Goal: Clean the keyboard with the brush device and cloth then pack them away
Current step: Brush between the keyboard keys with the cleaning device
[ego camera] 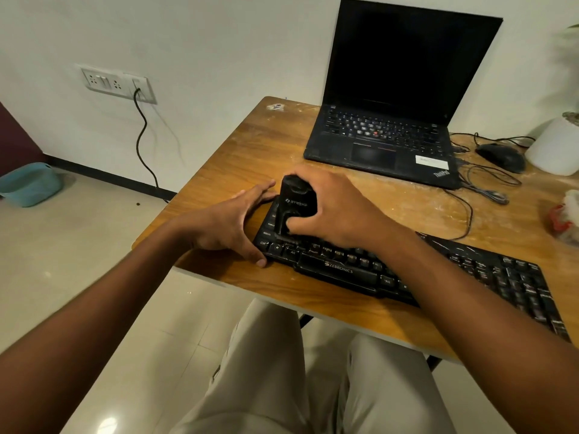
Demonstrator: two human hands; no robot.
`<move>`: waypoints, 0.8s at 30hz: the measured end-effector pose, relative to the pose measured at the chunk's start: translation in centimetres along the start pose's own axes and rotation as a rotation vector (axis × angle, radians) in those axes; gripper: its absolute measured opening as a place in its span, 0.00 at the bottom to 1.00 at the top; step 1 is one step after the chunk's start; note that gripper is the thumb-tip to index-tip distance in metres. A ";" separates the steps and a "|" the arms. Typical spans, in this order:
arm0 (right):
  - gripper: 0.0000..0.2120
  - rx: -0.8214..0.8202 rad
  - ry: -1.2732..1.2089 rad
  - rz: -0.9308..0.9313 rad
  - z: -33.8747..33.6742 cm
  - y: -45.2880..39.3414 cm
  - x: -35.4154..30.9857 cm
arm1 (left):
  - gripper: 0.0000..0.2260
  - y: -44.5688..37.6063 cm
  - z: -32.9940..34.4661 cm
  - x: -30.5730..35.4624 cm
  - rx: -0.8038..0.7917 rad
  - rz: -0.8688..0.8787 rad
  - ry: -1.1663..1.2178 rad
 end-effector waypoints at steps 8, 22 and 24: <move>0.22 -0.206 0.116 0.157 -3.1 3.1 1.4 | 0.69 0.2 0.0 0.2 -0.018 0.001 0.002; 0.22 -0.206 0.123 0.159 -3.2 3.7 1.6 | 0.69 0.6 0.1 0.5 -0.016 0.020 0.005; 0.22 -0.194 0.127 0.157 -3.8 3.7 1.4 | 0.68 0.5 0.1 0.5 -0.018 0.021 0.012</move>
Point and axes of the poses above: each hand's wrist, its own y-axis away from the middle knuckle, its own z-axis out of the palm, x = y × z, the point moved 4 cm from there along -y, towards the middle knuckle, and after that the axes turned 13 degrees about -z, right-handed, at the moved point
